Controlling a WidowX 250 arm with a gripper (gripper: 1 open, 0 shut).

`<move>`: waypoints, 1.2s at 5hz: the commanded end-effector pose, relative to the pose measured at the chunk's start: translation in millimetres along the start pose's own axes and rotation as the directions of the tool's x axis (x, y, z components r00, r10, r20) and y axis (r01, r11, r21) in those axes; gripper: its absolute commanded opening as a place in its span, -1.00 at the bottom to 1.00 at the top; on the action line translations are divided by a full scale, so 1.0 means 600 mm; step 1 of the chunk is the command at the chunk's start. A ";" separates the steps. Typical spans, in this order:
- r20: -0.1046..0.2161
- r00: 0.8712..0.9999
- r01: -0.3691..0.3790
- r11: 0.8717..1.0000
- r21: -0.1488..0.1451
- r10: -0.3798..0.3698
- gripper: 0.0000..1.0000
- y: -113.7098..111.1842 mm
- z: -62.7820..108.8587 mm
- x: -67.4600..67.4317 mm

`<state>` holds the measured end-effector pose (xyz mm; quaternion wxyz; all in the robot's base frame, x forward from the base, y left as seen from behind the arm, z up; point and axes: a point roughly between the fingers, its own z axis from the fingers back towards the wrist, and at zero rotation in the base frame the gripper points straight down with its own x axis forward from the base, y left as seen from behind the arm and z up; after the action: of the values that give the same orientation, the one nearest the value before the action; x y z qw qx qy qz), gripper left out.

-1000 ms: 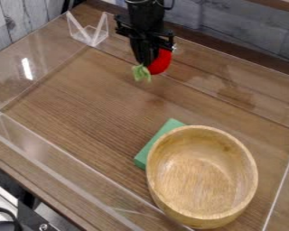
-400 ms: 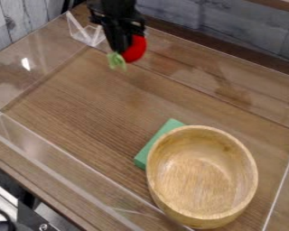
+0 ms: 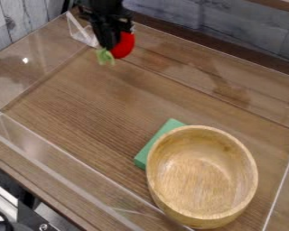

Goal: Move the red fruit to the left

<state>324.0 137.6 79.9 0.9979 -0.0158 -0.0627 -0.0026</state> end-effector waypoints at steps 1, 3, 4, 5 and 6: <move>0.032 0.999 0.027 0.999 0.032 -0.028 -1.00 0.021 -0.001 -0.001; 0.011 0.993 0.116 0.993 0.017 -0.116 -1.00 0.011 -0.005 0.000; 0.005 0.995 0.097 0.995 0.013 -0.097 1.00 0.010 -0.016 0.007; 0.000 0.997 0.073 0.997 0.004 -0.073 -1.00 0.012 -0.022 0.011; -0.007 0.994 0.111 0.994 -0.014 -0.112 -1.00 0.018 -0.025 -0.006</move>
<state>317.9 141.9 46.9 0.9969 -0.0329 -0.0355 -0.0614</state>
